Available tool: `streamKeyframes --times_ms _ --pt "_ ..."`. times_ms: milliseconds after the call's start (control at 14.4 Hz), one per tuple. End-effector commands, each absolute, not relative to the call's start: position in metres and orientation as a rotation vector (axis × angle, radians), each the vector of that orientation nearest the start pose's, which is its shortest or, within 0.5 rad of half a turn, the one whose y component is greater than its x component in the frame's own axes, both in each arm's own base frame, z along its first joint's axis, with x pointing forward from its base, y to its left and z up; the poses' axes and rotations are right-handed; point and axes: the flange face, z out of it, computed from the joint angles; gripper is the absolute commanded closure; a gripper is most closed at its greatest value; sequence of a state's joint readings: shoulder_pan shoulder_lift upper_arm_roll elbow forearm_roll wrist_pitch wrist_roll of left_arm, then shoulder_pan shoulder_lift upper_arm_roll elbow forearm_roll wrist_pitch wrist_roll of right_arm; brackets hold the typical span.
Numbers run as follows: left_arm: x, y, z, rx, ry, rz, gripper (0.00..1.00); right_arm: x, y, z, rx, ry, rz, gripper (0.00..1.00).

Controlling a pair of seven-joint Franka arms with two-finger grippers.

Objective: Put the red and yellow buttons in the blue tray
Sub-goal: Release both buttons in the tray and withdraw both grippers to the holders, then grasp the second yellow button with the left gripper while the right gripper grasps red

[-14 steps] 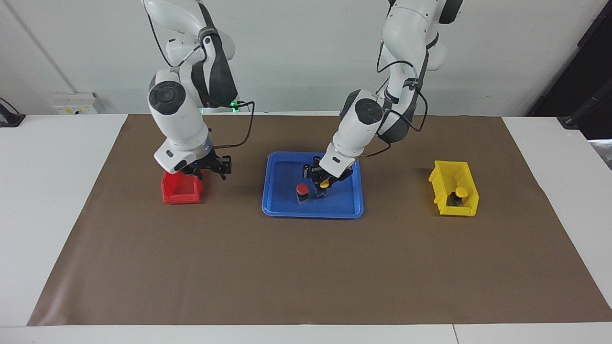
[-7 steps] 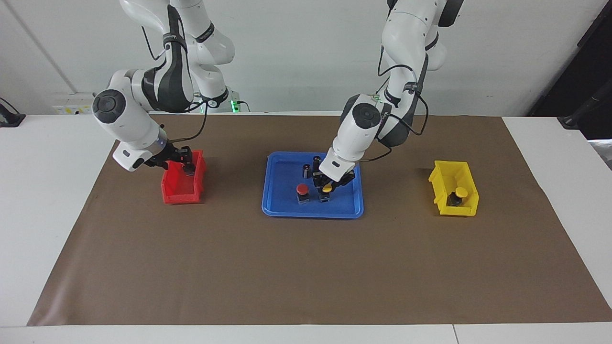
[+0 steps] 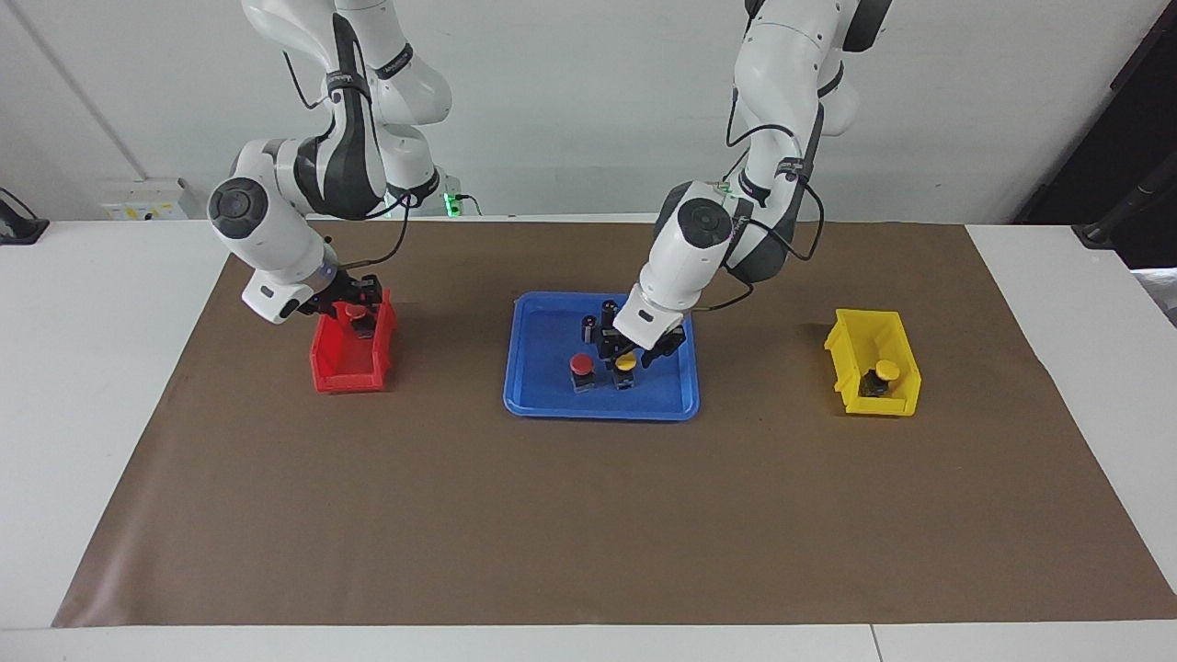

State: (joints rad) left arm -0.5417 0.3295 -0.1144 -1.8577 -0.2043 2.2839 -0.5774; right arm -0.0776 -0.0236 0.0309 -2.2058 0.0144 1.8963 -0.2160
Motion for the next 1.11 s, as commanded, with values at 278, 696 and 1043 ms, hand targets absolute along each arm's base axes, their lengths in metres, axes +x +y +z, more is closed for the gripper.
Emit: streamKeyframes --times_ms 278,696,1043 --pt "0.519 -0.314 0.441 -3.312 -0.114 0.111 0.0 0.469 -0.033 0.357 -3.047 -0.297 0.363 0.3" --pt "0.558 -0.135 0.454 -3.201 0.054 0.155 0.01 0.461 -0.038 0.352 -3.038 -0.32 0.369 0.31" --pt "0.575 -0.022 0.434 -3.154 0.041 0.116 0.01 0.456 -0.044 0.35 -3.032 -0.326 0.374 0.35"
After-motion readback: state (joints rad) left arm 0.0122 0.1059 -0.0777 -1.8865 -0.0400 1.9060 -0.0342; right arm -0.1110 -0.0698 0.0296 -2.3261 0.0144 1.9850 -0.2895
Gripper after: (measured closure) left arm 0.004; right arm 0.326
